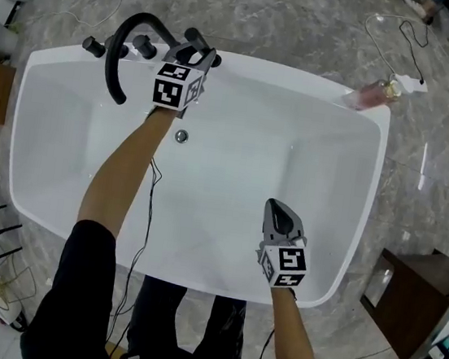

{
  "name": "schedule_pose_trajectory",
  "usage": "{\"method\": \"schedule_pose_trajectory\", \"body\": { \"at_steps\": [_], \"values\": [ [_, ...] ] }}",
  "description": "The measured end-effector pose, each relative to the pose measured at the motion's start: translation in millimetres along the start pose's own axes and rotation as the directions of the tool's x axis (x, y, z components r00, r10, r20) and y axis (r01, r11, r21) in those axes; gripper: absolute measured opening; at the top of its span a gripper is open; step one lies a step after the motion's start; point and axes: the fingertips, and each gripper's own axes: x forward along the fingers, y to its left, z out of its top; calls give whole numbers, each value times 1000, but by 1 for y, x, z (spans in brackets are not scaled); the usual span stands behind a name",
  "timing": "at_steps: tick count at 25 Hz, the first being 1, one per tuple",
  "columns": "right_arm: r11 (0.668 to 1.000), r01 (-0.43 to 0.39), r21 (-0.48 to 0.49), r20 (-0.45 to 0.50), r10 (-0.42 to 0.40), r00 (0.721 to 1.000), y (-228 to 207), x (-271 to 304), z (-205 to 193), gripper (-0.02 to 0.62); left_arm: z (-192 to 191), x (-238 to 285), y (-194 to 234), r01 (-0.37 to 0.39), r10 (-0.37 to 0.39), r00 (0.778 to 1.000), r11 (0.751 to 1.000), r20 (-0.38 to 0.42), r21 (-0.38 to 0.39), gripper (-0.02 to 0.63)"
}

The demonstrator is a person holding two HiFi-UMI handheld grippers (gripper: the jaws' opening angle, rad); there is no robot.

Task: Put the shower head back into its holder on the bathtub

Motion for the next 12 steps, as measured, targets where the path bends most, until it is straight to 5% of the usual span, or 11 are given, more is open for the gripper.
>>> {"method": "schedule_pose_trajectory", "body": {
  "at_steps": [12],
  "values": [
    [999, 25, 38, -12, -24, 1000, -8, -4, -15, 5, -24, 20, 0, -9, 8, 999, 1000, -47, -10, 150]
  ]
}}
